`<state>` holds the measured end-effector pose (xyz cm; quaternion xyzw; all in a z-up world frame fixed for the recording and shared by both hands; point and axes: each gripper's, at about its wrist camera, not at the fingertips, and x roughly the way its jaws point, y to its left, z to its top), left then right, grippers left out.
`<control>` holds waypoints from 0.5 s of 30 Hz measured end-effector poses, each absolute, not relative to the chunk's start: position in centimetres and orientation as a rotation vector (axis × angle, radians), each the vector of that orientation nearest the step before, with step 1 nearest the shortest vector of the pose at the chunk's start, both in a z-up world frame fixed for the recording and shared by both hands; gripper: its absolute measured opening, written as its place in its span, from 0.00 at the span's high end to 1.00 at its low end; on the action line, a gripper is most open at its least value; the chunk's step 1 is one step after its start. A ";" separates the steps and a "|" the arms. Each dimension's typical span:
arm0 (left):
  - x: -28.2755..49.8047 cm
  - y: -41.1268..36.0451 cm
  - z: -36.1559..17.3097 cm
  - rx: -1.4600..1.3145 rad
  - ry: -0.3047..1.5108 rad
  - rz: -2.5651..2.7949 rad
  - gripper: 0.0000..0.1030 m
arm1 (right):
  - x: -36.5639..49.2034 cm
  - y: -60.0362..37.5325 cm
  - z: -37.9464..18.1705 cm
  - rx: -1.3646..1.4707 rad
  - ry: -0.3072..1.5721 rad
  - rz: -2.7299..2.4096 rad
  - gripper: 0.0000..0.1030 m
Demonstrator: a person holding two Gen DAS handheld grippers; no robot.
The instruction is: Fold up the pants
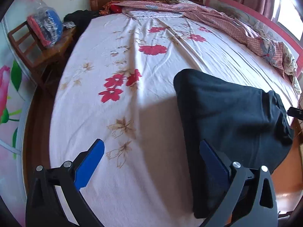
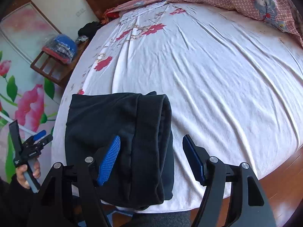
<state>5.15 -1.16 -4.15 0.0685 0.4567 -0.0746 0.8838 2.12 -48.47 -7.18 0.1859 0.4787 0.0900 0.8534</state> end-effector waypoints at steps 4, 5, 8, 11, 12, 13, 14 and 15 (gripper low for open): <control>6.4 -2.4 -5.5 0.187 0.998 -0.141 0.02 | 3.6 -47.3 -9.6 0.397 1.076 0.213 0.34; 6.6 -2.9 -5.8 0.192 1.007 -0.141 0.02 | 3.8 -47.2 -10.2 0.414 1.089 0.235 0.34; 6.9 -3.9 -6.8 0.166 1.053 -0.184 0.02 | 4.0 -47.3 -11.8 0.473 1.103 0.261 0.34; 7.2 -4.5 -7.9 0.140 1.090 -0.211 0.02 | 4.0 -47.8 -12.6 0.506 1.103 0.261 0.24; 7.3 -4.6 -8.3 0.132 1.102 -0.209 0.02 | 3.9 -48.0 -12.8 0.519 1.102 0.265 0.24; 7.5 -4.5 -8.6 0.103 1.117 -0.222 0.02 | 4.0 -48.1 -13.1 0.545 1.103 0.282 0.24; 7.7 -4.2 -8.9 0.033 1.136 -0.278 0.02 | 4.2 -48.2 -13.3 0.577 1.109 0.306 0.24; 7.8 -3.9 -9.1 -0.026 1.150 -0.317 0.02 | 4.0 -48.4 -13.6 0.602 1.111 0.313 0.24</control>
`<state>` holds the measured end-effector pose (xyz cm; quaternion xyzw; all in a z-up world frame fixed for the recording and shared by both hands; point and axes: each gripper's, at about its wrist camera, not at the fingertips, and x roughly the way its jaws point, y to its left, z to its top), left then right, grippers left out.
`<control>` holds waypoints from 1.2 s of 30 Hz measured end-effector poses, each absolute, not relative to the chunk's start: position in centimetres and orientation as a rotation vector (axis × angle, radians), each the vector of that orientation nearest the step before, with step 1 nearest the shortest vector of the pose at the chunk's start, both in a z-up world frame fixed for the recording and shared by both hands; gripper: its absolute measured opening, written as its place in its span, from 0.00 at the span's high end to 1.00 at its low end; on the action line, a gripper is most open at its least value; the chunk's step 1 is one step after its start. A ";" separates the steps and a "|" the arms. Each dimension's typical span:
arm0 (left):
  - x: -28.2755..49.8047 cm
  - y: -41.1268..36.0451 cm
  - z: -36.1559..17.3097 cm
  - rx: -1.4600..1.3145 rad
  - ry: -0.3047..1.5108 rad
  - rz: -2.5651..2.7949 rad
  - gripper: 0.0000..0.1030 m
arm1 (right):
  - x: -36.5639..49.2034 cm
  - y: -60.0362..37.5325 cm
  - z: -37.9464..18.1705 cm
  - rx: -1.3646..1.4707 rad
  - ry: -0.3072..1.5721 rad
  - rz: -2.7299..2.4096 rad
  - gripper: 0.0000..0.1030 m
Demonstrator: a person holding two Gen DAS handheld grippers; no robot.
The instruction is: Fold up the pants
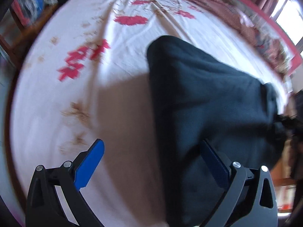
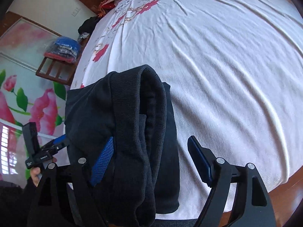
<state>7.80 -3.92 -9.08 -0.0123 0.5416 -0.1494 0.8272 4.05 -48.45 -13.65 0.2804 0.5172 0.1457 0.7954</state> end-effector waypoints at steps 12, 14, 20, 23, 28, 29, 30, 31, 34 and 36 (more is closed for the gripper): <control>9.4 -5.8 -11.8 -0.361 1.298 -0.588 0.02 | 3.4 -49.0 -15.8 0.731 1.130 0.447 0.21; 9.4 -6.8 -12.0 -0.331 1.301 -0.599 0.02 | 3.4 -48.9 -16.0 0.745 1.134 0.467 0.17; 9.8 -7.8 -12.0 -0.338 1.303 -0.660 0.02 | 3.9 -47.0 -15.3 0.714 1.134 0.528 0.12; 10.3 -7.8 -12.6 -0.368 1.295 -0.678 0.02 | 4.2 -46.5 -16.0 0.677 1.167 0.491 0.12; 10.7 -7.2 -12.9 -0.372 1.293 -0.625 0.60 | 2.9 -47.4 -16.2 0.721 1.139 0.498 0.53; 10.7 -6.8 -12.9 -0.388 1.289 -0.643 0.71 | 2.7 -47.0 -15.8 0.691 1.140 0.493 0.57; 10.8 -6.7 -12.8 -0.400 1.287 -0.652 0.75 | 2.7 -46.6 -15.3 0.665 1.137 0.488 0.59; 10.9 -6.8 -12.8 -0.404 1.290 -0.648 0.78 | 2.6 -46.4 -14.7 0.655 1.132 0.486 0.59; 10.4 -7.8 -12.0 -0.347 1.265 -0.628 0.80 | 2.6 -45.3 -12.8 0.603 1.119 0.459 0.61; 10.5 -7.9 -11.6 -0.349 1.265 -0.617 0.81 | 2.1 -44.9 -11.4 0.562 1.103 0.456 0.62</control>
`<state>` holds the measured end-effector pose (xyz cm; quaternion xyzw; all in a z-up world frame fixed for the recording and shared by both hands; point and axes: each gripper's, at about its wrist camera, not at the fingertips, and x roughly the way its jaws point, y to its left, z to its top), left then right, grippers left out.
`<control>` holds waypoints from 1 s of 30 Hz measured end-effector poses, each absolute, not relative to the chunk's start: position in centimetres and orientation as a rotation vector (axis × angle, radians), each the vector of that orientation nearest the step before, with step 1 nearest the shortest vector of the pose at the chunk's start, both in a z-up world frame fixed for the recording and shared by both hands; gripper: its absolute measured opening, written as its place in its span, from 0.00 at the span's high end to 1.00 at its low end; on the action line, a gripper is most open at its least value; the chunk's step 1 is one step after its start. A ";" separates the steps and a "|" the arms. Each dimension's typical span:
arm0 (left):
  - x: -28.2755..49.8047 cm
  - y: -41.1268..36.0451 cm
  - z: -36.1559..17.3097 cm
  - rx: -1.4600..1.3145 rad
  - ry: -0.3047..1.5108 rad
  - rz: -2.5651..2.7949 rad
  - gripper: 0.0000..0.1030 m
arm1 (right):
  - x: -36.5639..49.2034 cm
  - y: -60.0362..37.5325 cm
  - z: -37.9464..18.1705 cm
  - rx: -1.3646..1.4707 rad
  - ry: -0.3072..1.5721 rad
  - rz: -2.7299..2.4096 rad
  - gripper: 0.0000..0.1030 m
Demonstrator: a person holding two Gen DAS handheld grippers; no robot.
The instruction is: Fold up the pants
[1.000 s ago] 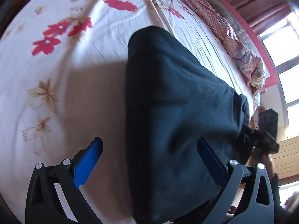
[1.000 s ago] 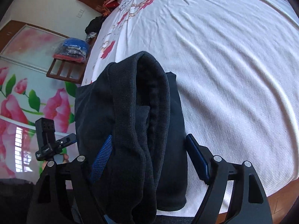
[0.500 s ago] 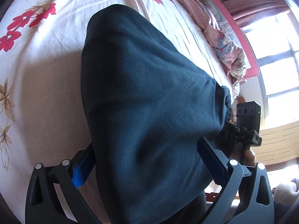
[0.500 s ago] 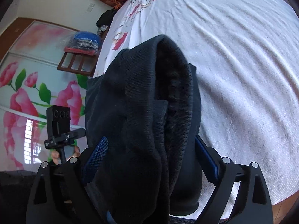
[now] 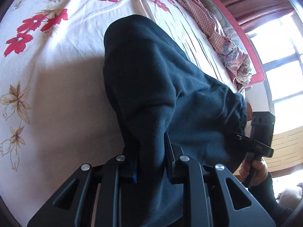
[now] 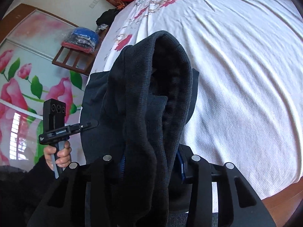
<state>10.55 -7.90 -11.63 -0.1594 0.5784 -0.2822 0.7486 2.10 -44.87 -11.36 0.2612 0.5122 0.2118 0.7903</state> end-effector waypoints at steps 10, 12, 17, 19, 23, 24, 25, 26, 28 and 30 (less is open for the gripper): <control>9.6 -5.0 -4.5 -0.289 1.150 -0.580 0.82 | 3.0 -41.2 -5.6 0.431 1.043 0.552 0.62; 9.1 -3.2 -2.6 -0.273 1.116 -0.550 0.82 | 4.1 -39.4 -4.8 0.416 1.033 0.596 0.62; 7.6 1.6 -0.9 -0.230 1.088 -0.457 0.81 | 7.4 -34.2 -5.6 0.399 1.051 0.674 0.62; 7.6 3.4 -1.5 -0.244 1.093 -0.421 0.81 | 8.2 -32.3 -6.8 0.391 1.065 0.691 0.62; 7.9 4.9 -5.1 -0.231 1.126 -0.379 0.80 | 9.2 -30.2 -10.1 0.391 1.127 0.681 0.57; 8.1 5.1 -6.4 -0.226 1.151 -0.353 0.78 | 9.5 -30.1 -11.5 0.404 1.162 0.663 0.47; 8.3 4.9 -7.5 -0.191 1.170 -0.326 0.74 | 9.7 -30.2 -12.4 0.382 1.178 0.619 0.38; 8.3 5.0 -8.6 -0.134 1.168 -0.280 0.61 | 9.6 -30.5 -12.8 0.382 1.181 0.582 0.31; 7.8 5.5 -8.8 -0.082 1.119 -0.203 0.42 | 9.2 -31.7 -12.7 0.475 1.160 0.589 0.31; 7.1 5.6 -7.3 0.046 1.024 -0.065 0.28 | 8.1 -32.4 -11.3 0.415 1.131 0.523 0.30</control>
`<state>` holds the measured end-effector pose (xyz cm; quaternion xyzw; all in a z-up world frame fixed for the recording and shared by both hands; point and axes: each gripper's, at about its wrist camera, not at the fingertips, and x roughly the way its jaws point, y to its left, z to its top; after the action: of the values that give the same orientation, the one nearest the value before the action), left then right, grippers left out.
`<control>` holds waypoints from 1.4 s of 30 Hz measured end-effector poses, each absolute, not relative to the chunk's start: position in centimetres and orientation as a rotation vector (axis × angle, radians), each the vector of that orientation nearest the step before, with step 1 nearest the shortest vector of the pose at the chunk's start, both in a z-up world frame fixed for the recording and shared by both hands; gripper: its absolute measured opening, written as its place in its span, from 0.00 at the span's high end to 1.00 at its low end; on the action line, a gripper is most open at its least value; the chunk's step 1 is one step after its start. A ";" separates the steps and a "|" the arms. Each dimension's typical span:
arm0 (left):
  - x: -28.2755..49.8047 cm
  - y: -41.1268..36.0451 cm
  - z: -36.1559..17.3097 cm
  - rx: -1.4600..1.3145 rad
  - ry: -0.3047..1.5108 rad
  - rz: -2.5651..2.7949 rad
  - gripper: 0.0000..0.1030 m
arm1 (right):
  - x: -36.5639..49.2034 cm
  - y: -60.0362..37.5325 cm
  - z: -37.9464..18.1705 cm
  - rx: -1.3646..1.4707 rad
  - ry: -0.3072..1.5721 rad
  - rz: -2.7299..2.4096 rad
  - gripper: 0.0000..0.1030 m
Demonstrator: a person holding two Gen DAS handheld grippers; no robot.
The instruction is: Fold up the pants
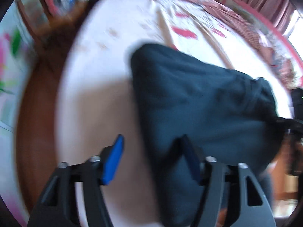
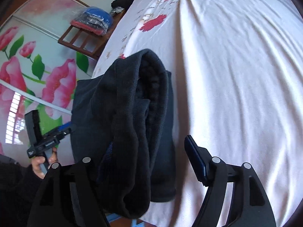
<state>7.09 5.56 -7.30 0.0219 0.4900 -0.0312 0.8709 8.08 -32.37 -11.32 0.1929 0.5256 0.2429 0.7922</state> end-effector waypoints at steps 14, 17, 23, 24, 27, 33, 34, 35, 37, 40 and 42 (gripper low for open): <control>-0.1 4.0 1.2 0.221 0.778 0.219 0.02 | -0.5 -29.3 -1.1 0.082 0.902 0.243 0.12; -2.5 2.9 1.4 0.210 0.763 0.223 0.02 | -1.6 -27.8 -0.8 0.086 0.884 0.251 0.12; -4.9 1.7 1.1 0.196 0.768 0.263 0.02 | -3.0 -25.5 -0.3 0.066 0.852 0.235 0.12; -5.1 1.6 1.2 0.191 0.765 0.277 0.02 | -3.3 -25.2 -0.1 0.067 0.840 0.220 0.12; -6.5 1.2 1.7 0.177 0.719 0.288 0.02 | -4.2 -24.5 0.6 0.066 0.765 0.192 0.12; -8.4 0.3 1.1 0.161 0.684 0.305 0.02 | -6.9 -22.7 0.5 0.013 0.636 0.142 0.11; -8.6 0.1 0.3 0.175 0.686 0.308 0.02 | -7.2 -22.3 0.0 0.006 0.640 0.130 0.08; -8.6 -0.1 -0.2 0.184 0.699 0.312 0.02 | -7.3 -22.0 -0.7 0.001 0.664 0.129 0.06; -8.6 -0.3 -1.4 0.189 0.729 0.304 0.02 | -7.4 -21.6 -2.3 0.016 0.708 0.126 0.06; -8.9 -0.1 -3.1 0.155 0.768 0.288 0.02 | -7.6 -21.1 -3.9 0.003 0.747 0.100 0.06; -8.8 0.0 -3.9 0.152 0.800 0.300 0.02 | -7.5 -20.9 -4.6 -0.001 0.765 0.092 0.06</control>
<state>-8.78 -0.03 -3.89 0.0735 0.3874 0.1453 0.9074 -7.54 -20.87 -4.64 -0.0006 0.3732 0.0449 0.9267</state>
